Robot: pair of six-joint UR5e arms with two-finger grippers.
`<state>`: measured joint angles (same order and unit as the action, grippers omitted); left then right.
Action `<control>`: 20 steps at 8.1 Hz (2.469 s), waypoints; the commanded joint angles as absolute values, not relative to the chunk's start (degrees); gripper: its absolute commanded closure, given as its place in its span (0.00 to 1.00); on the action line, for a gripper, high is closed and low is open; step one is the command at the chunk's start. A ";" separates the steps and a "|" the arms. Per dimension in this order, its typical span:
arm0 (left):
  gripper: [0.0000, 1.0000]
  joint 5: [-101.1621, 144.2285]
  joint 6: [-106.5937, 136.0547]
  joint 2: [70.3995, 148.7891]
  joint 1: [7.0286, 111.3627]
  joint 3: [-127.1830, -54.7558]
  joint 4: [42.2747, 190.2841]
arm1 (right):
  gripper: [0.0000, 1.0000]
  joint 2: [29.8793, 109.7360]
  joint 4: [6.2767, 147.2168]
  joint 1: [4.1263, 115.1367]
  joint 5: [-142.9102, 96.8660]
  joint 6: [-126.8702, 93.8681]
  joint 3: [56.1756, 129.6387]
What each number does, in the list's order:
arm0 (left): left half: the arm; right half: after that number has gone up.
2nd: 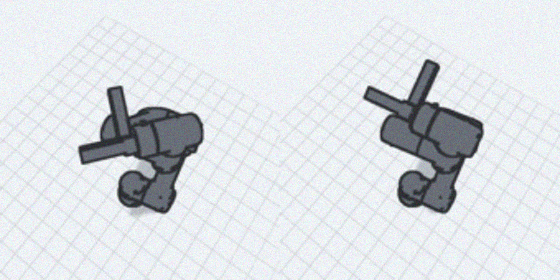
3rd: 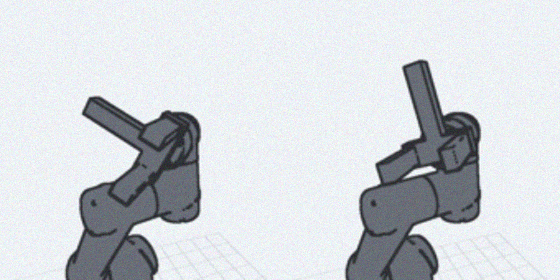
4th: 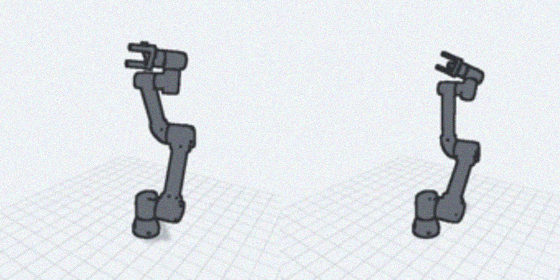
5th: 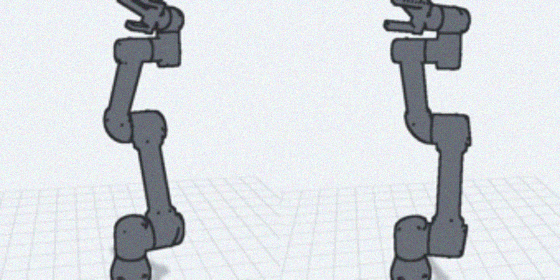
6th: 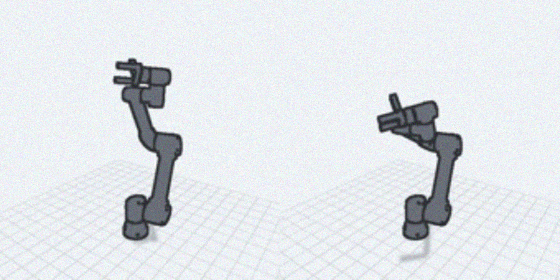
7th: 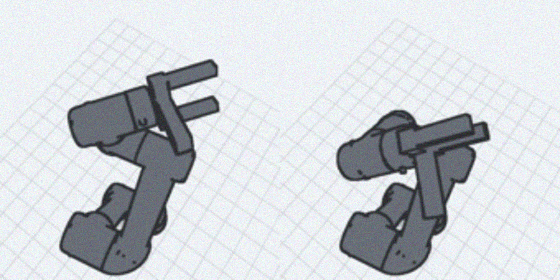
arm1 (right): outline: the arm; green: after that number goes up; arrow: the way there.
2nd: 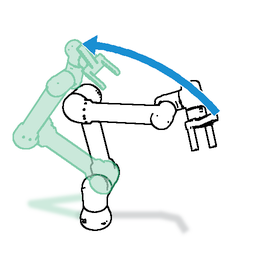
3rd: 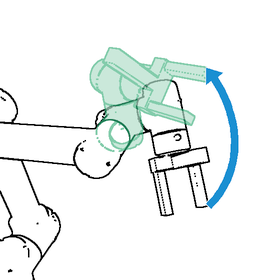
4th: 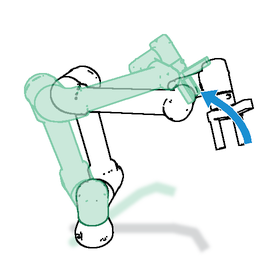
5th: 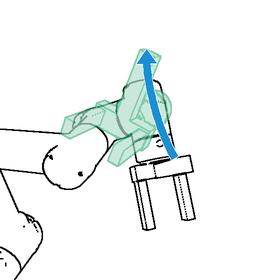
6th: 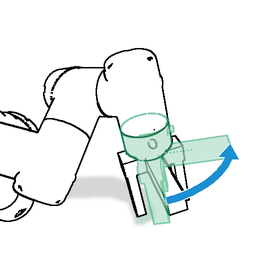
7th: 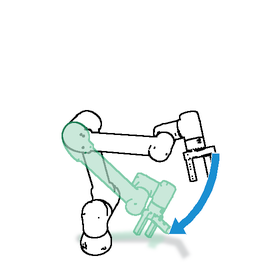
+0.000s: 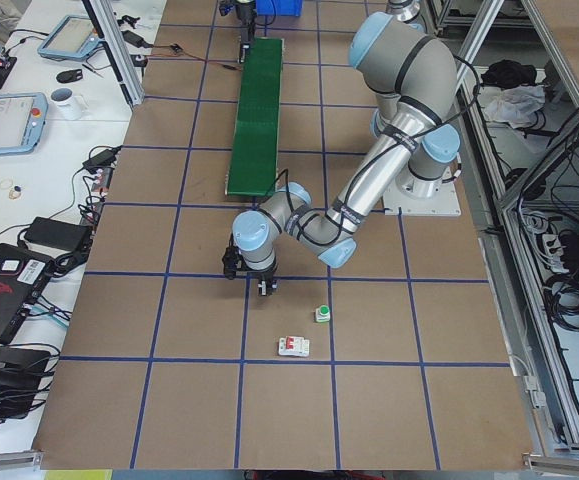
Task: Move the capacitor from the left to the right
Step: 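Lift the brown capacitor with the left gripper and carry it toward the belt, then lower the capacitor onto the near end of the green belt, open left gripper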
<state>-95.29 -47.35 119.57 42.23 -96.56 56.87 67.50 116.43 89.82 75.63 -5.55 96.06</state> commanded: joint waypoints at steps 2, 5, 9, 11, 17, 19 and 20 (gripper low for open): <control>0.87 -98.18 -43.71 107.97 47.25 -95.98 68.44 | 0.00 67.50 116.28 89.74 75.67 -5.45 96.06; 0.88 -98.09 -28.88 105.03 63.50 -95.98 70.75 | 0.00 67.59 116.28 89.74 75.67 -5.54 96.06; 0.88 -93.61 -21.01 106.08 73.11 -96.41 70.75 | 0.00 67.50 116.28 89.82 75.67 -5.62 96.06; 0.87 -91.77 -17.94 106.26 74.35 -97.03 70.93 | 0.00 67.50 116.28 89.74 75.76 -5.63 96.06; 0.54 -89.30 -11.78 108.81 75.14 -99.66 70.75 | 0.00 67.50 116.28 89.82 75.76 -5.63 96.06; 0.30 -89.38 -11.60 108.72 75.32 -100.37 70.84 | 0.00 67.50 116.28 89.74 75.76 -5.63 96.06; 0.17 -89.47 -10.47 108.63 75.67 -100.11 70.84 | 0.00 67.50 116.28 89.74 75.85 -5.63 96.06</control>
